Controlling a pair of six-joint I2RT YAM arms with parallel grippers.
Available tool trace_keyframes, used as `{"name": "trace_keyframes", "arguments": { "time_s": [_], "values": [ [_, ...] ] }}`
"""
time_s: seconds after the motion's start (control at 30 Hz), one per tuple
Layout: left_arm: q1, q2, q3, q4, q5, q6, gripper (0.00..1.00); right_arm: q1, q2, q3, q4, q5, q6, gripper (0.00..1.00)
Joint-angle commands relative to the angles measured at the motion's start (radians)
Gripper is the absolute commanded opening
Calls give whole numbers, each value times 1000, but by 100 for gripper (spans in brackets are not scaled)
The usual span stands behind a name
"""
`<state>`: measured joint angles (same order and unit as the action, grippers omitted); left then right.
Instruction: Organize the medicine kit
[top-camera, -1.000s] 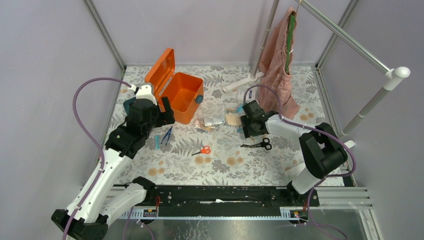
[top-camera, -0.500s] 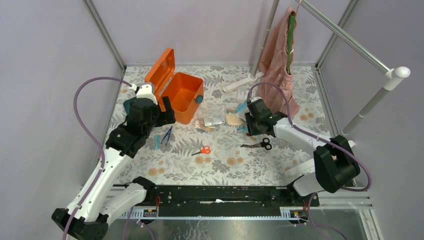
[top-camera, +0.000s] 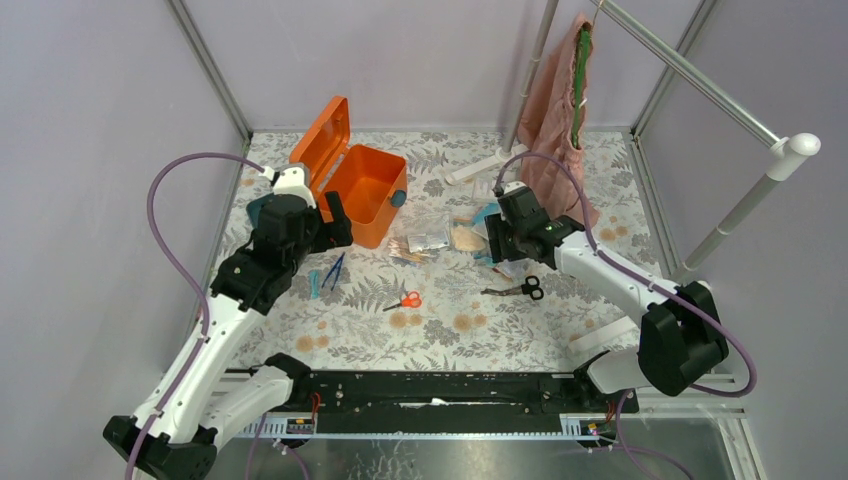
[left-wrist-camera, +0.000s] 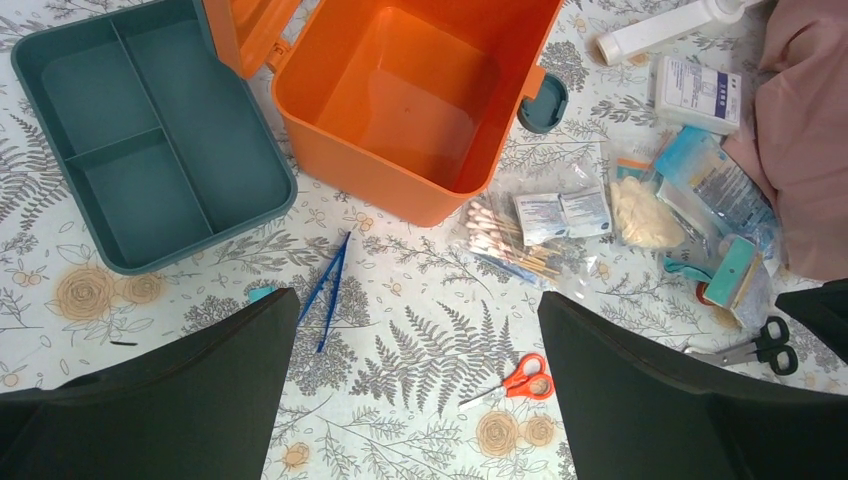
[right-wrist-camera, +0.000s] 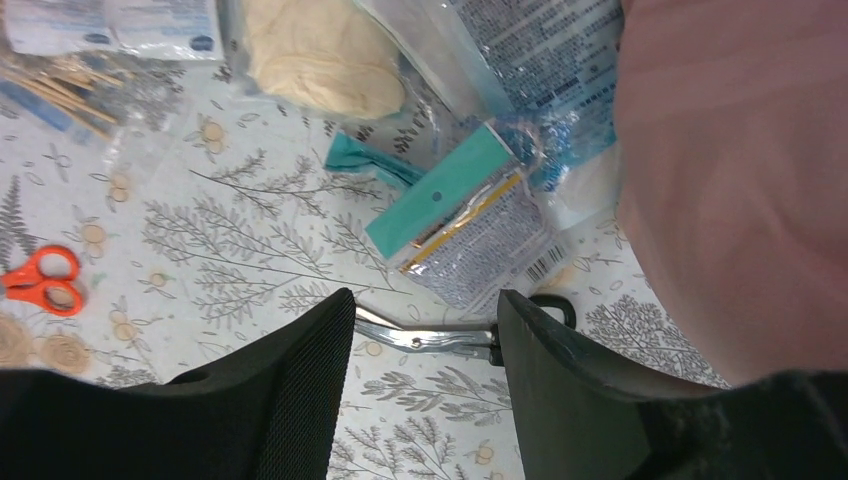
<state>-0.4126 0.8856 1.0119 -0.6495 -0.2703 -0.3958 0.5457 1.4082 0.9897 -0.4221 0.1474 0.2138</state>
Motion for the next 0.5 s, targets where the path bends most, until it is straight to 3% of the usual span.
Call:
{"name": "trace_keyframes", "arguments": {
  "time_s": [0.0, 0.13, 0.23, 0.47],
  "values": [
    [-3, -20, 1, 36, 24, -26, 99, -4, -24, -31, -25, 58, -60, 64],
    [-3, -21, -3, 36, 22, -27, 99, 44, -28, -51, -16, 88, -109, 70],
    [-3, -12, 1, 38, 25, -28, 99, 147, 12, -28, -37, 218, -135, 75],
    [-3, -23, 7, 29, 16, -19, 99, 250, 141, -8, -40, 414, -209, 77]
  ]
}}
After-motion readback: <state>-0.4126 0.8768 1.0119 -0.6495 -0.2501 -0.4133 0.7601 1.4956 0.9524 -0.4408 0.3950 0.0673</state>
